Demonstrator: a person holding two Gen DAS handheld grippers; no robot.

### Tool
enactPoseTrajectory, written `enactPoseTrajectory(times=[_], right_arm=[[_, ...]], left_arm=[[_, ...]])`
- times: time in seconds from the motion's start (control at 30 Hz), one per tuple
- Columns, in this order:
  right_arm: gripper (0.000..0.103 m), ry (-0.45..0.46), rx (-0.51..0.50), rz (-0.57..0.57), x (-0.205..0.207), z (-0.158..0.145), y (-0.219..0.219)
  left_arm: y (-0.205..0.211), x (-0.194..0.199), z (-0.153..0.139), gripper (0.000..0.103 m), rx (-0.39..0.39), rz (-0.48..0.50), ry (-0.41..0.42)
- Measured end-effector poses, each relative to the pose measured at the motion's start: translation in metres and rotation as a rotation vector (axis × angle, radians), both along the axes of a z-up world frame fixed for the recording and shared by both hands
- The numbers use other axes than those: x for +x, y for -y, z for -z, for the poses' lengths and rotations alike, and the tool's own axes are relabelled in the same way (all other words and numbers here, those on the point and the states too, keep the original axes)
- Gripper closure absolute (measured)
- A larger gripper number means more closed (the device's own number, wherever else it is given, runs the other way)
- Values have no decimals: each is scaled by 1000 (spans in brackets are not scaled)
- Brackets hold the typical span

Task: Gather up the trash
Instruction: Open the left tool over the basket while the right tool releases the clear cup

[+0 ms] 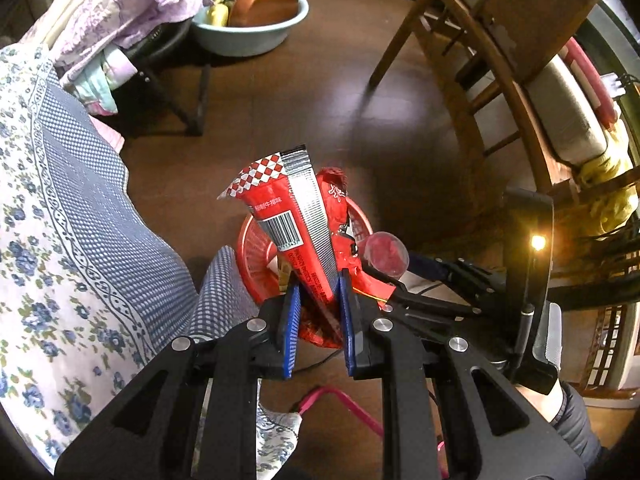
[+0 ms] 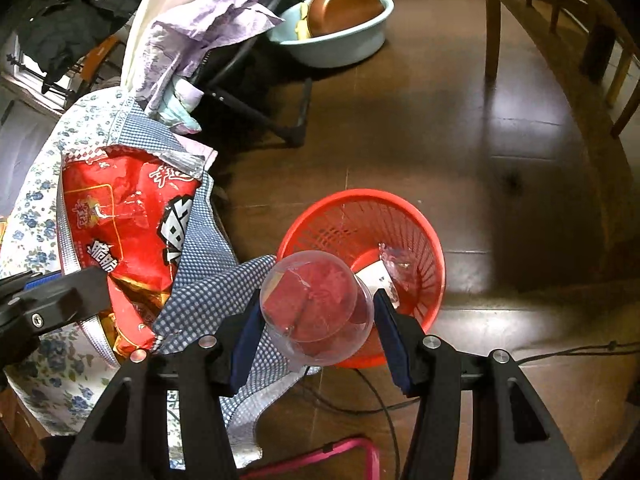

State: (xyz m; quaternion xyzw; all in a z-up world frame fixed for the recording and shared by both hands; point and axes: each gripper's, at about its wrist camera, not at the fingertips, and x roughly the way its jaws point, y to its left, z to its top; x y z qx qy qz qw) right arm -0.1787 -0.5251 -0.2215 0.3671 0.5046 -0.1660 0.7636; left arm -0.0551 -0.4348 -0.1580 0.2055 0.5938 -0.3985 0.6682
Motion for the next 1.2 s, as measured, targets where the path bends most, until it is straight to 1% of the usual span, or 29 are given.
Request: enactPoseTrajectory(times=[0.07,0.23,0.33,0.37,0.4,0.43,0.47,0.5,0.6,0.73,0.87,1.03,1.2], right_arm=[[49,-8,0,3,-1,4,1],[49,-25,6,14,0,14,3],[49,-39,6,13,0,21,3],[48,-43,5,15,0,22,3],[47,-49,5,18,0,25,3],[41,-53,1,25,1,25,4],[35,-53,-4,38,0,25,5],[34,-50,-6,46,-2,25,7],[34,-50,0,52,-3,23,11],[34,-51,-8,64,-7,17,15],[33,-50,-15,73,-12,5,19],[31,-34,-53,77,-16,-24,21],[23,-6,-96,85,-19,-58,20]], left_arm=[[2,-1,4,83,7,3,-8],[12,-3,14,83,32,15,3],[16,-3,19,80,49,13,5],[16,-2,20,77,55,8,-5],[16,0,22,68,58,0,-17],[16,2,23,61,61,-10,-32],[15,4,23,49,59,-23,-39],[14,6,22,46,49,-40,-37],[12,7,19,43,36,-48,-30],[10,5,15,43,29,-43,-23],[8,3,5,43,14,-39,0],[1,4,-18,41,-30,-60,22],[-10,1,-51,41,-83,-76,56]])
